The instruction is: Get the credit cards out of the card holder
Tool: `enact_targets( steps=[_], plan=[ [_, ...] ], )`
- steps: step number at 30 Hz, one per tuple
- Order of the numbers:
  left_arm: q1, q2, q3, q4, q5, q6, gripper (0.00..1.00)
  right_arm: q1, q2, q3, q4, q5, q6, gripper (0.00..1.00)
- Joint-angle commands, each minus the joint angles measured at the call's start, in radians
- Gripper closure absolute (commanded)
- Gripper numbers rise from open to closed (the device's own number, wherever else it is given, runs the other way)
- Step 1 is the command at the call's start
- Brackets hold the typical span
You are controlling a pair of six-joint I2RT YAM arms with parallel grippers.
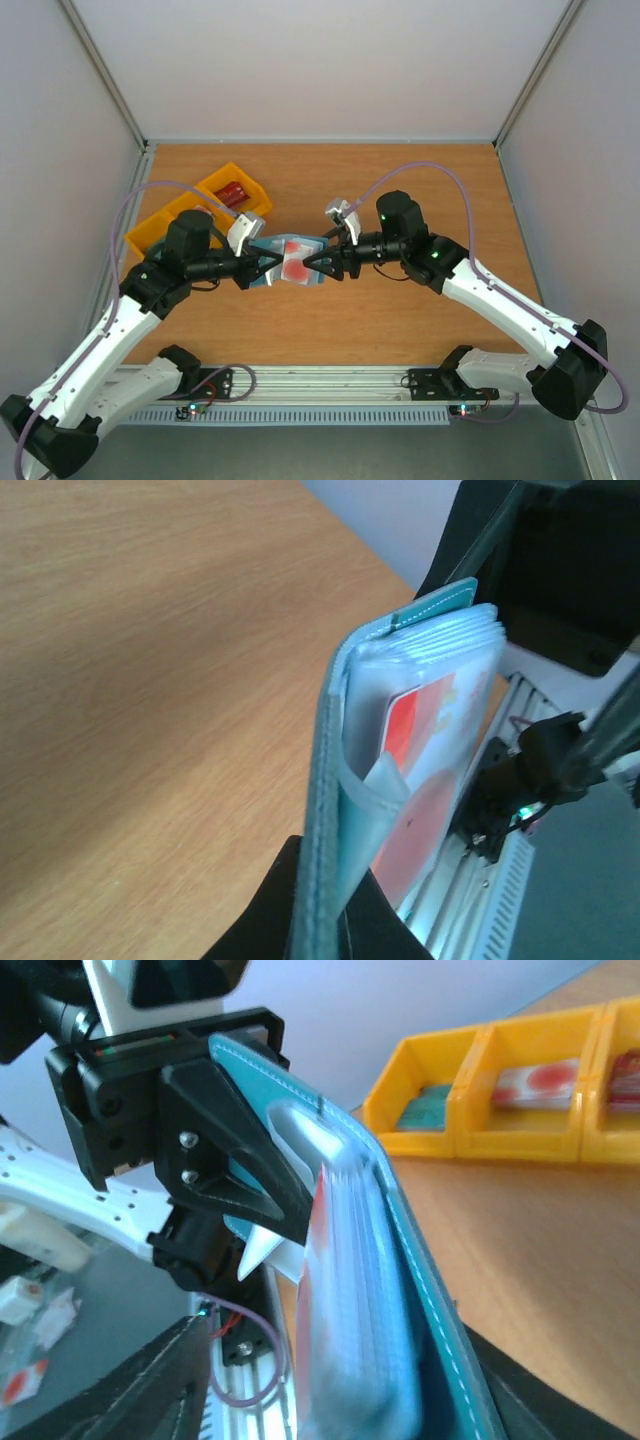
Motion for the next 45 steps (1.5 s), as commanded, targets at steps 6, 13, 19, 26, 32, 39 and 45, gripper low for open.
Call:
enact_targets(
  steps=[6,13,19,26,32,39,45],
  plan=[
    [0.036,-0.068,-0.048,0.193,0.155,-0.114,1.0,0.001,-0.001,-0.018,0.028,-0.192,-0.034,0.88],
    [0.058,-0.089,-0.074,0.163,-0.043,-0.187,0.34,-0.043,-0.043,-0.01,-0.017,-0.176,-0.025,0.99],
    [0.084,-0.101,-0.068,0.086,-0.433,-0.07,0.31,-0.142,-0.055,0.058,-0.245,0.14,0.056,0.99],
    [0.083,-0.097,-0.058,0.182,-0.063,0.045,0.61,-0.118,0.033,0.169,-0.442,0.423,0.14,0.99],
    [-0.024,-0.029,-0.111,0.503,0.318,-0.189,0.62,0.017,0.122,0.289,-0.512,0.589,0.12,0.99],
    [-0.081,0.059,-0.146,0.587,0.134,-0.242,0.63,0.029,0.093,0.278,-0.387,0.323,0.076,0.99],
    [-0.083,0.051,-0.157,0.495,-0.039,-0.239,0.58,0.03,0.07,0.245,-0.341,0.196,0.04,0.99]
  ],
)
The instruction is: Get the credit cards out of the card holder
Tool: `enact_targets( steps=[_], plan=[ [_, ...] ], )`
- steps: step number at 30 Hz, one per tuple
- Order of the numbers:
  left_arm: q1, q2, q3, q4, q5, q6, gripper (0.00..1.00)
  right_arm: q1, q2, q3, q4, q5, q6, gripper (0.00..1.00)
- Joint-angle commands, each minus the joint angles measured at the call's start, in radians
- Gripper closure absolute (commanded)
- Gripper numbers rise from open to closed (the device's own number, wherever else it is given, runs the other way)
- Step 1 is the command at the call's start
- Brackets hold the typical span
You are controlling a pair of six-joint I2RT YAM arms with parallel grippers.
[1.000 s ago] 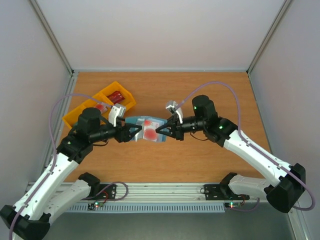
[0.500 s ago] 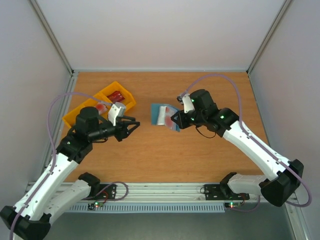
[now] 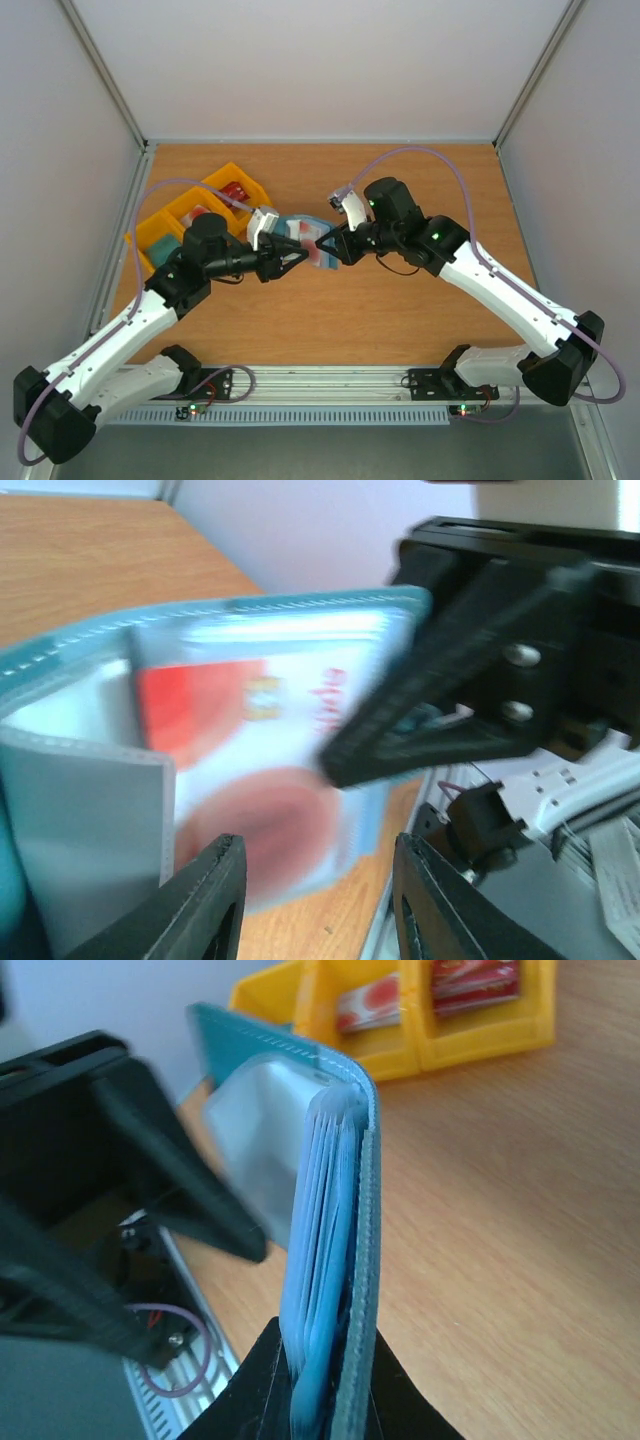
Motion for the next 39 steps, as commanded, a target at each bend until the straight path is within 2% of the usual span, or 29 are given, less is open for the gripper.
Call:
enact_targets(
  steps=[1,4,7,10,14,20,23,27,32,36,39],
  plan=[
    [-0.003,-0.016,-0.004,-0.023,-0.178,0.0,0.57,0.003,-0.034,-0.012,0.076,-0.139,-0.047,0.99],
    [0.016,-0.03,0.006,-0.108,-0.291,0.028,0.59,0.002,-0.054,-0.016,0.078,-0.199,-0.09,0.99],
    [0.053,-0.047,-0.001,-0.12,-0.275,0.025,0.65,0.002,-0.081,-0.026,0.071,-0.239,-0.148,0.99],
    [0.067,-0.07,-0.03,-0.028,-0.106,0.012,0.65,0.001,-0.096,-0.037,0.058,-0.299,-0.203,0.99],
    [0.068,-0.08,-0.087,0.274,0.191,-0.062,0.63,0.001,-0.111,-0.054,0.093,-0.392,-0.229,0.99],
    [0.067,-0.091,-0.084,0.289,0.331,-0.073,0.66,0.002,-0.131,-0.065,0.128,-0.416,-0.256,0.99],
    [0.068,-0.099,-0.09,0.293,0.34,-0.073,0.66,0.001,-0.128,-0.064,0.123,-0.456,-0.288,0.99],
    [0.071,-0.111,-0.081,0.279,0.348,-0.041,0.67,-0.023,-0.141,-0.069,0.104,-0.435,-0.33,0.99],
    [0.071,-0.131,-0.033,0.128,0.22,0.053,0.63,-0.077,-0.134,-0.061,0.132,-0.396,-0.273,0.99],
    [0.072,-0.147,0.0,-0.002,0.094,0.139,0.62,-0.093,-0.115,-0.059,0.168,-0.248,-0.207,0.99],
    [0.078,-0.159,0.009,-0.018,0.065,0.157,0.61,-0.111,-0.086,-0.033,0.142,-0.093,-0.157,0.99]
  ],
)
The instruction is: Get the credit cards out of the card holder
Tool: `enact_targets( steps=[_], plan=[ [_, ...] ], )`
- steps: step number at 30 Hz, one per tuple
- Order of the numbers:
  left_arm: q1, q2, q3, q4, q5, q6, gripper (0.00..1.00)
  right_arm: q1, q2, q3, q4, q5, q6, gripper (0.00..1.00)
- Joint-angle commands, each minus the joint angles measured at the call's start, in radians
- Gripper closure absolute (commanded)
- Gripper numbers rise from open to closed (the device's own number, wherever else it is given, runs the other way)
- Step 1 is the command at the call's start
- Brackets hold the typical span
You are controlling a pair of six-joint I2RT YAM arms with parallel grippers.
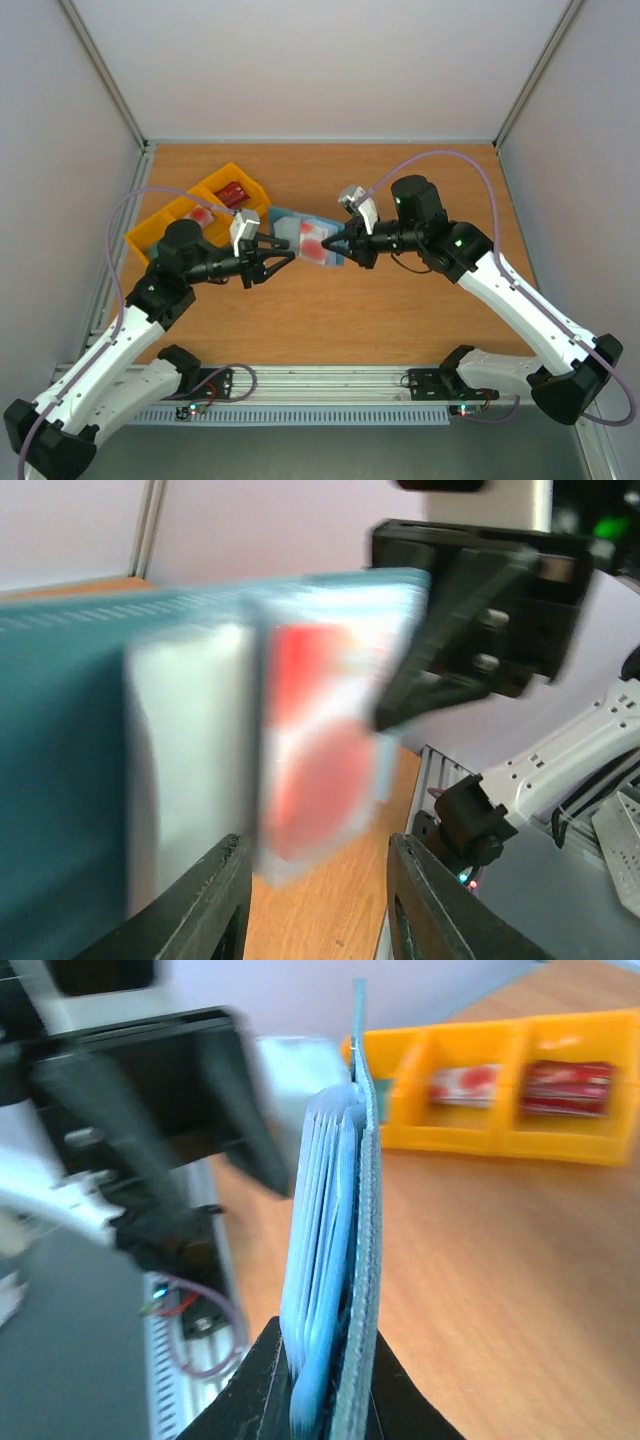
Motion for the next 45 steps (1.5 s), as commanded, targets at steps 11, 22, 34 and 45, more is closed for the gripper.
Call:
enact_targets(
  steps=[11,22,34,45],
  plan=[
    [-0.057,-0.013,0.048,0.19,0.035,-0.018,0.6,-0.031,0.1,0.071,0.011,0.232,0.089,0.99],
    [-0.137,0.041,0.004,0.229,-0.19,-0.103,0.52,-0.031,0.091,0.04,0.093,-0.029,0.065,0.99],
    [-0.068,-0.011,0.03,0.065,-0.147,0.057,0.59,-0.029,0.024,0.0,0.1,-0.207,-0.019,0.99],
    [-0.052,-0.012,0.017,0.107,-0.004,0.002,0.72,-0.029,0.019,0.002,0.107,-0.331,-0.036,0.99]
  ],
)
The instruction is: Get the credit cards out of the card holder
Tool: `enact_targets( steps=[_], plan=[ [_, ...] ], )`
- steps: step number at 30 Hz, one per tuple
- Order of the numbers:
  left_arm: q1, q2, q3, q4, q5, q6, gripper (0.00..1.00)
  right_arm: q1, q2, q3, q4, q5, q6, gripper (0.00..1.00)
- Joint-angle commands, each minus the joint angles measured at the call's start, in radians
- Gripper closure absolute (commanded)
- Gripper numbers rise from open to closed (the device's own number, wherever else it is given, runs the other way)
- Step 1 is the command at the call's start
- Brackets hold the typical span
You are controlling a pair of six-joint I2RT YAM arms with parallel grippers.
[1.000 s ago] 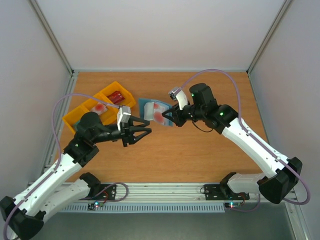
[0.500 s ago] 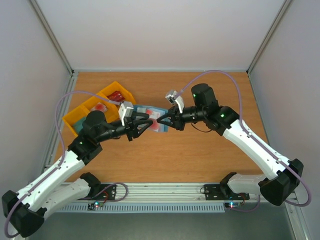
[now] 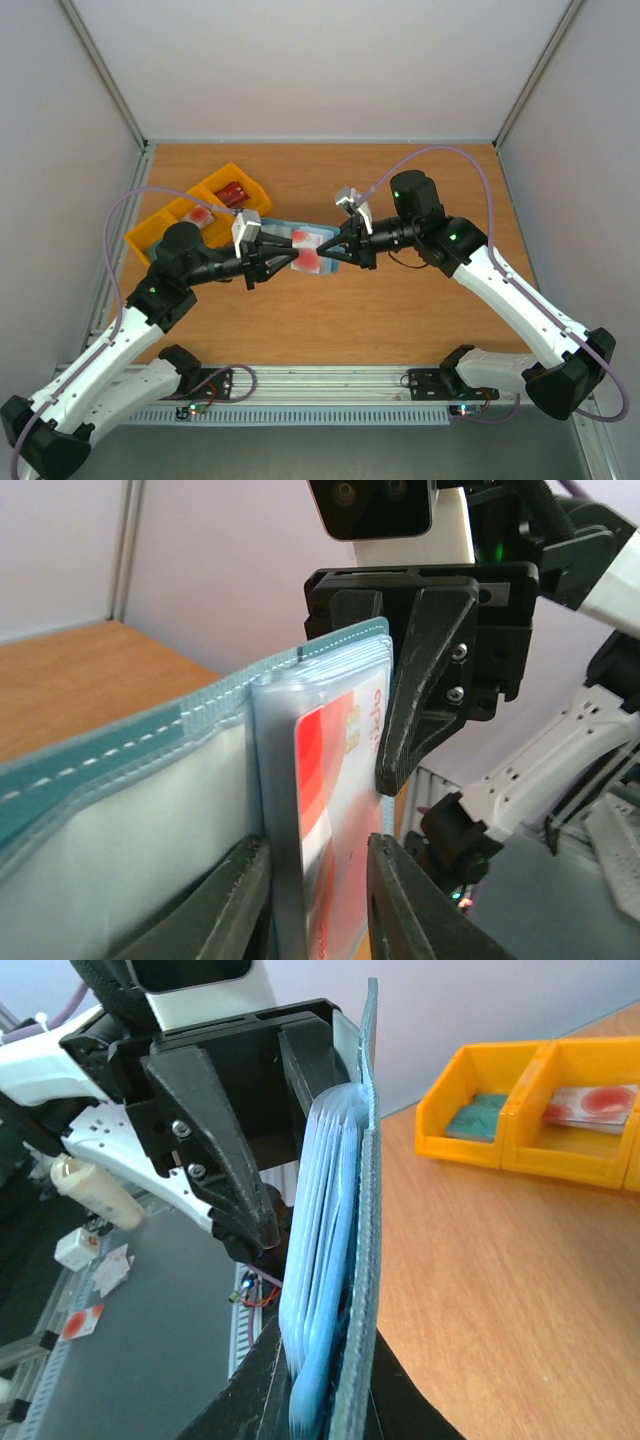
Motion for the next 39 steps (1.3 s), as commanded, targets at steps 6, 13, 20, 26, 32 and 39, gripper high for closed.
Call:
enact_targets(
  steps=[6,13,20,26,32,39],
  plan=[
    [0.006,0.005,-0.004,0.136,0.168,-0.085,0.88,0.006,-0.021,0.008,0.027,-0.16,-0.037,0.99],
    [0.008,0.013,0.01,0.141,0.28,-0.118,1.0,0.007,-0.014,0.004,0.034,-0.156,-0.031,0.99],
    [0.005,0.038,0.006,0.111,0.265,-0.131,0.87,0.008,-0.012,0.008,0.052,-0.155,-0.03,0.99],
    [-0.01,0.049,0.01,0.112,0.254,-0.111,0.96,0.007,-0.011,0.01,0.054,-0.155,-0.027,0.99],
    [-0.011,0.034,0.002,0.127,0.239,-0.106,1.0,0.007,-0.017,0.002,0.041,-0.146,-0.038,0.93],
    [0.044,0.009,-0.011,0.153,0.175,-0.183,1.0,-0.018,-0.05,-0.057,0.017,-0.124,-0.055,0.78]
  ],
)
